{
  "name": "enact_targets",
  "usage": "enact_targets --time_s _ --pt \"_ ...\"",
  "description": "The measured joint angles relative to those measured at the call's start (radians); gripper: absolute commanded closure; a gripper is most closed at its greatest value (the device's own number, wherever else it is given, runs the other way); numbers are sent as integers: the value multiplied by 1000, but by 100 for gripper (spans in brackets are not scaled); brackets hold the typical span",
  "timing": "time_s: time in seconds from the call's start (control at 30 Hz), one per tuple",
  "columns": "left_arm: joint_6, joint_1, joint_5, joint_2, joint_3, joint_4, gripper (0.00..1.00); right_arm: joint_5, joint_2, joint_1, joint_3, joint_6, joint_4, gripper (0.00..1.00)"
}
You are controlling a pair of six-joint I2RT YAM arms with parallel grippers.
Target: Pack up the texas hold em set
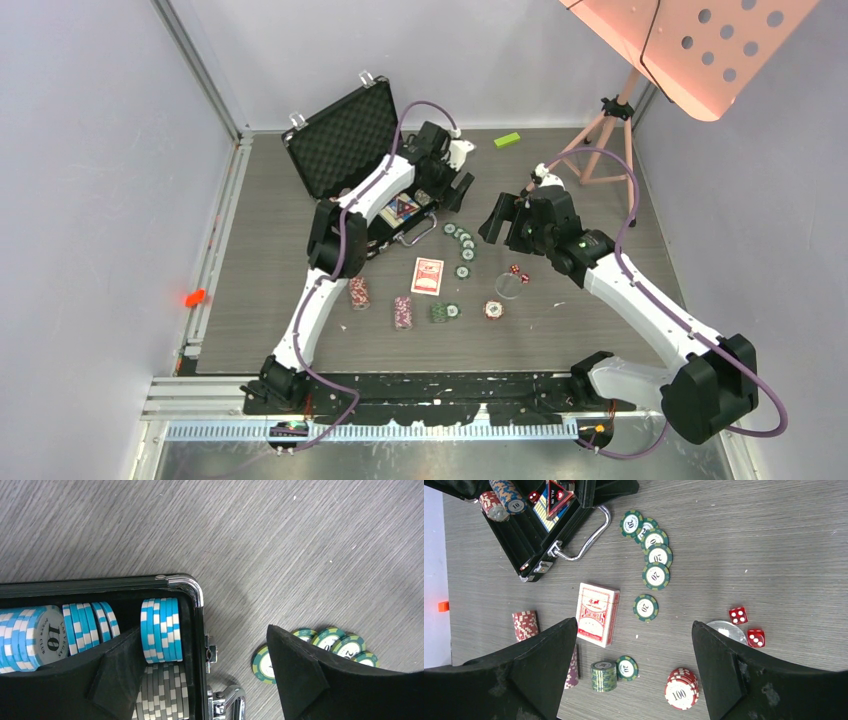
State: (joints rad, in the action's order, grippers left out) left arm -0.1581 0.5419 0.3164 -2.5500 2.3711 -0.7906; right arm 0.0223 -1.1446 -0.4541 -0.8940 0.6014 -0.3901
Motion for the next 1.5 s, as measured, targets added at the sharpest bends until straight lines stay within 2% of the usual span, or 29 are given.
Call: enact_targets --time_s 0.13,0.57,0.93,1.3,1.5 --pt "-11 12 -26 1 -8 5 2 -2 0 0 0 0 0 9" --pt "-35 38 -174 80 -127 82 0 -2 0 5 0 0 0 9" --pt "-36 40 -293 86 -133 117 0 -2 9 6 0 0 0 9" --pt "-27 47 -315 116 -208 193 0 -2 21 6 0 0 -1 9" --pt "-10 44 -301 216 -320 263 0 -2 21 7 0 0 -1 9"
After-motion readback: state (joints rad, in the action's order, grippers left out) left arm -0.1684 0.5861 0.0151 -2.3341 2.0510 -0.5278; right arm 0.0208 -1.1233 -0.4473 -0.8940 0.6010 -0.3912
